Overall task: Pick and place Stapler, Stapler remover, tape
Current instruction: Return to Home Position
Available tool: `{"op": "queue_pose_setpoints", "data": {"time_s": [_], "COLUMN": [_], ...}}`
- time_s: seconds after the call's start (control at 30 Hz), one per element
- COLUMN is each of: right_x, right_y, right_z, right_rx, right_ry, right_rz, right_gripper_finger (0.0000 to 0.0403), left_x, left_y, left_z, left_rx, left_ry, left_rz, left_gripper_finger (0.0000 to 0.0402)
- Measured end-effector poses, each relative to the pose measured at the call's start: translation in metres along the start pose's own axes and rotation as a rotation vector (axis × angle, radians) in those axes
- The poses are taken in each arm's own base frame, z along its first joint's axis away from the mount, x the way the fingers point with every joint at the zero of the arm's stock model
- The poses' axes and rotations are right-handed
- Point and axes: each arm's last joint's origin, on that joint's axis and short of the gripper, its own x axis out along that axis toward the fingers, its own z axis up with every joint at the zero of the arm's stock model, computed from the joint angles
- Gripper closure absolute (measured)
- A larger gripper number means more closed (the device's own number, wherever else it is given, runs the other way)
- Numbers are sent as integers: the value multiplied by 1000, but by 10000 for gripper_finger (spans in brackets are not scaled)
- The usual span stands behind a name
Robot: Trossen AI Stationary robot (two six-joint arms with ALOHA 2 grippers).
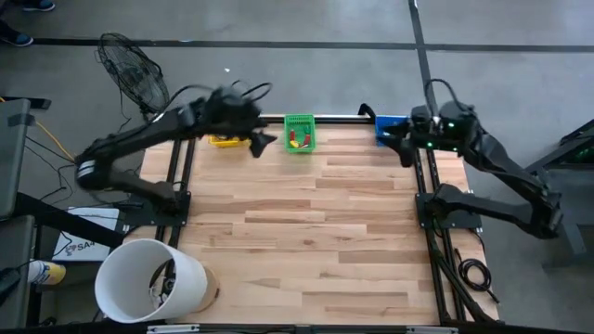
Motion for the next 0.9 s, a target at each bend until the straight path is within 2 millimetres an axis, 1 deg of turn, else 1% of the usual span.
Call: {"op": "queue_pose_setpoints", "data": {"time_s": [0.07,0.13,0.23,0.3,0.43,0.53,0.6,0.77,0.9], "right_x": [-6,-7,1,9,19,23,22,15,5], "right_y": [4,7,4,1,-4,-7,-7,-8,-8], "right_z": [2,-1,-20,-36,-67,-91,-103,-122,-130], "right_rx": [-23,-41,-23,2,52,78,85,82,64], "right_ry": [-49,-111,-224,-306,-417,-462,-502,-570,-609], "right_rz": [20,60,137,186,210,215,212,206,221], "right_gripper_finger": [210,210,210,210,210,210,210,210,210], "left_x": [-11,-24,-45,-61,-83,-91,-94,-99,-102], "left_y": [3,4,9,12,17,22,26,34,40], "left_z": [-24,-46,-78,-97,-126,-147,-162,-191,-211], "left_rx": [-50,-80,-145,-174,-206,-242,-275,-320,-346], "left_ry": [-41,-94,-193,-252,-328,-365,-389,-461,-485], "left_rz": [-25,-31,17,38,10,7,29,19,36], "left_gripper_finger": [133,133,133,133,133,133,133,133,133]}}
